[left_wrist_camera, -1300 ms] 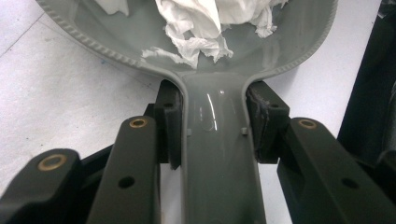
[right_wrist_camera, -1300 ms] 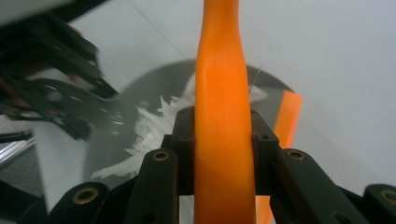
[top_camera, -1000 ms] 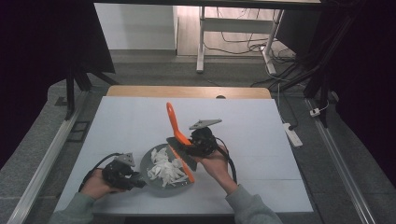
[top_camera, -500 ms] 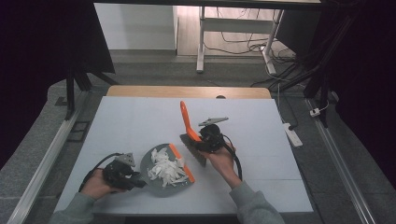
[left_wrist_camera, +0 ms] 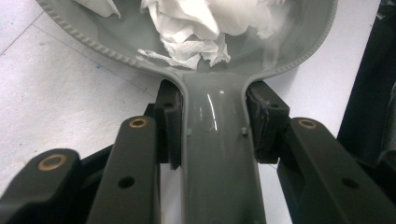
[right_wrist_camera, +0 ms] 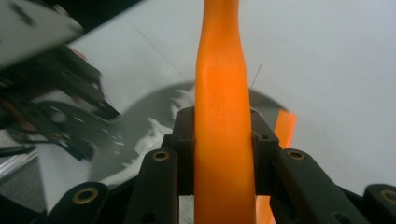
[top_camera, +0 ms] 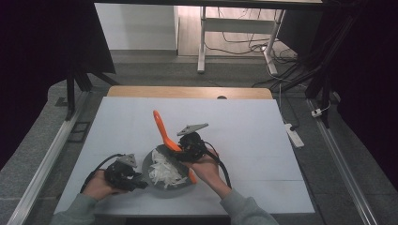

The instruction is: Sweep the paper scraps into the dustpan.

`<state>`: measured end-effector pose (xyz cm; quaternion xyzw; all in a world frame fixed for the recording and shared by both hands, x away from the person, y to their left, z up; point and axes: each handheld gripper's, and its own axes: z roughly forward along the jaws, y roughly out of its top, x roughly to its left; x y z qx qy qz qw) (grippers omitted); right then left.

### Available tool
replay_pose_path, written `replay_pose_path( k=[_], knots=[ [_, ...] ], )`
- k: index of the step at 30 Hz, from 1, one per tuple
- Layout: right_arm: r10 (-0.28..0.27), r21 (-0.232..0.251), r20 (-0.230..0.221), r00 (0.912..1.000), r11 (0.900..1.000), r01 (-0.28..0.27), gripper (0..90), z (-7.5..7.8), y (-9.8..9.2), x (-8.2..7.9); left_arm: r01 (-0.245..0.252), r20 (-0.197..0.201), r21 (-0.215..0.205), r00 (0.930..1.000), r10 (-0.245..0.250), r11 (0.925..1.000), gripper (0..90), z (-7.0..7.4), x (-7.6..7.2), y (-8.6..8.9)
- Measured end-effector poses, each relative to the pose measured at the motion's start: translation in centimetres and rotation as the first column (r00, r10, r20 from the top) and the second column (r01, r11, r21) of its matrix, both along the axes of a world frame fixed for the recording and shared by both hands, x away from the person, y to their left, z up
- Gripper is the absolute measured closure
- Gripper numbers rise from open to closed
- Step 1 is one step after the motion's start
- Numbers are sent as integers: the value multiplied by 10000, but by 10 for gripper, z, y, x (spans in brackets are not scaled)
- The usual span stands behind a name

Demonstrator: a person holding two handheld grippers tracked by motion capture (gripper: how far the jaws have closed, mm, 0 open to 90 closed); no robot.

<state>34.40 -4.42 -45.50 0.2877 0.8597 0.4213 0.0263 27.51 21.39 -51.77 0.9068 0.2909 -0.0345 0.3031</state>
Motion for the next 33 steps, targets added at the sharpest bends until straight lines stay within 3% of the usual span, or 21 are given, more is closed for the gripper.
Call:
replay_pose_path(
  k=[6,11,16,20,27,33],
  knots=[
    [-609,453,339,9976,9972,594,702,16,-23,6,4,22,9,10000,-4,10000,614,0,0,0],
    [-1444,-255,756,9866,9888,1467,702,10,-41,22,3,-1,-14,10000,-3,10000,614,0,0,0],
    [-1912,-841,280,9812,9776,1929,702,-13,-48,37,7,8,-4,10000,-7,10000,614,0,0,0],
    [-1875,-1035,-59,9822,9771,1859,703,-25,-43,39,9,5,-12,10000,-9,10000,614,0,0,0],
    [-1176,-1054,-63,9930,9876,1163,703,-29,-18,23,1,7,-1,10000,-1,10000,615,0,0,0],
    [-346,-361,-145,9993,9988,341,703,-19,-1,3,-1,-10,-14,10000,1,10000,614,0,0,0]
  ],
)
